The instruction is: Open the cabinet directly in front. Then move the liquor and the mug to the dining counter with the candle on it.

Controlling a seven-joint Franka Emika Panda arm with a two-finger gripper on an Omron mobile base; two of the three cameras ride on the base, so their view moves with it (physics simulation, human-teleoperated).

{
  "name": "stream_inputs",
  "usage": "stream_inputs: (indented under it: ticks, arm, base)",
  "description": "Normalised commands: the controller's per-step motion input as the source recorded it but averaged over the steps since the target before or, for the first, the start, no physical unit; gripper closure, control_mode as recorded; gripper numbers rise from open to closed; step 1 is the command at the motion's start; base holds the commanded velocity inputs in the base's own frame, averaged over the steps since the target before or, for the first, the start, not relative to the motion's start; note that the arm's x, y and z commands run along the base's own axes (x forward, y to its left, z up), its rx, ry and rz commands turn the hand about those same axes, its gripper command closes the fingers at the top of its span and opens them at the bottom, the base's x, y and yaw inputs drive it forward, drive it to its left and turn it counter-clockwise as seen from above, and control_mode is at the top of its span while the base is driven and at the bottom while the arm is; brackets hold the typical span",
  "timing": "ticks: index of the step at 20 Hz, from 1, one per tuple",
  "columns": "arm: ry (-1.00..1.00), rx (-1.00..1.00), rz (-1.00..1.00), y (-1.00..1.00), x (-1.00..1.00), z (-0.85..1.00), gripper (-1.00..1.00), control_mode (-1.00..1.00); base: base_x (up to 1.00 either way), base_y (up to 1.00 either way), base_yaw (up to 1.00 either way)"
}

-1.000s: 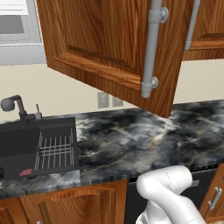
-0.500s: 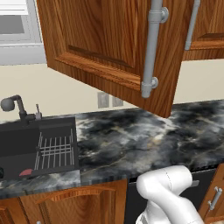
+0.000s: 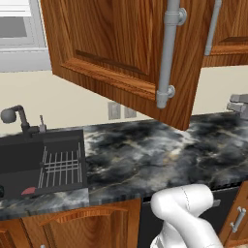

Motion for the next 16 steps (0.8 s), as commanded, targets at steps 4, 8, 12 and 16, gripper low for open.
stream_inputs:
  ticks: [4,8,12,16]
  arm:
    - [0.11,0.00,0.37,0.55,0.95,0.00,-1.00,-1.00]
    - [0.00,-0.01,0.39,0.43,0.86,-0.08,-1.00,-1.00]
    - [-0.02,-0.13,0.35,0.80,0.72,-0.09,-1.00,-1.00]
    - [-0.04,-0.15,0.38,1.00,0.26,0.00,-1.00,-1.00]
  base:
    - [0.00,0.00,0.00]
    - [0.00,0.00,0.00]
    - [0.00,0.00,0.00]
    - [0.00,0.00,0.00]
